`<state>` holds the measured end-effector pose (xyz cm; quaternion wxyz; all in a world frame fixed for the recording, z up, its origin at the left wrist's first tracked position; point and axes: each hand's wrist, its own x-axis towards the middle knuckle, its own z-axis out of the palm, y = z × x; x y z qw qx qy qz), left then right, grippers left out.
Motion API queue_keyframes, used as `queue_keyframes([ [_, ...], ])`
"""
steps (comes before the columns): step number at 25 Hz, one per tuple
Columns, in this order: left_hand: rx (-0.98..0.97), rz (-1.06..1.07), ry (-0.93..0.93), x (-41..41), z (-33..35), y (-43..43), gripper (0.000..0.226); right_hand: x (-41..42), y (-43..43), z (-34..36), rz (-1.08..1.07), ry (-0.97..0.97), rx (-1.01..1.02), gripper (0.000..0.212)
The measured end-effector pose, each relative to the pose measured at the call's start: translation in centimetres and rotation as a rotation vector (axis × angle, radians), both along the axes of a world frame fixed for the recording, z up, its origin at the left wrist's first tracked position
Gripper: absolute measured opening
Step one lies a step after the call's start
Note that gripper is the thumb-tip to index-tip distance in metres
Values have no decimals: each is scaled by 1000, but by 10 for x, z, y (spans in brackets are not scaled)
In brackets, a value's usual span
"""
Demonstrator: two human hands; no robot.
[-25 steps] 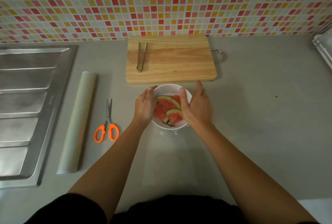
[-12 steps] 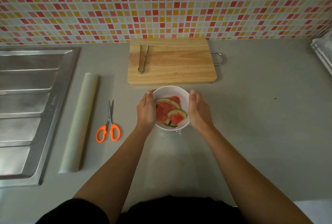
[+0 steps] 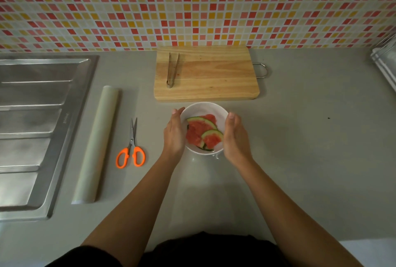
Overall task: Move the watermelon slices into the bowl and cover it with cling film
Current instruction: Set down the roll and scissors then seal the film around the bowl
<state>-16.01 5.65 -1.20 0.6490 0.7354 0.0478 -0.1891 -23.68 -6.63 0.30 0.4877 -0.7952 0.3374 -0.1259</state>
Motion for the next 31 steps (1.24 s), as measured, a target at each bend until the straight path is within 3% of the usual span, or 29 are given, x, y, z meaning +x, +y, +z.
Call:
queue_keyframes([
  [2, -76, 27, 9, -6, -1, -2, 56, 8, -5, -4, 15, -18, 166, 80],
  [4, -174, 53, 6, -15, 0, -3, 56, 26, -22, -4, 33, -14, 327, 98],
  [6, -264, 69, 3, -23, -1, -2, 54, 44, -40, -2, 105, 6, 422, 114],
  [8, -272, 71, -8, -29, -3, -1, 50, 53, -49, -2, 183, 21, 459, 116],
  [11, -150, 102, -7, -33, -5, 1, 47, 54, -53, -7, 249, 27, 433, 102],
  [14, 67, 163, -57, -20, -1, 3, 47, 45, -61, -7, 128, 67, 139, 61],
  [15, 131, 144, -114, -10, -1, 3, 49, 42, -65, -6, 49, 128, 2, 45],
  [17, 213, 72, -188, 6, -1, 0, 48, 40, -74, -4, 18, 368, -113, 46],
  [19, 231, 13, -167, 14, -5, -6, 45, 39, -77, -4, 67, 522, 44, 57],
  [22, 215, 0, -127, 14, -12, -11, 41, 40, -71, -5, 2, 344, 385, 39],
  [25, 229, 28, -122, 16, -15, -11, 37, 40, -65, -3, -122, 213, 578, 31],
  [31, 227, 59, -124, 14, -17, -12, 42, 32, -65, 0, -168, 191, 795, 28],
])
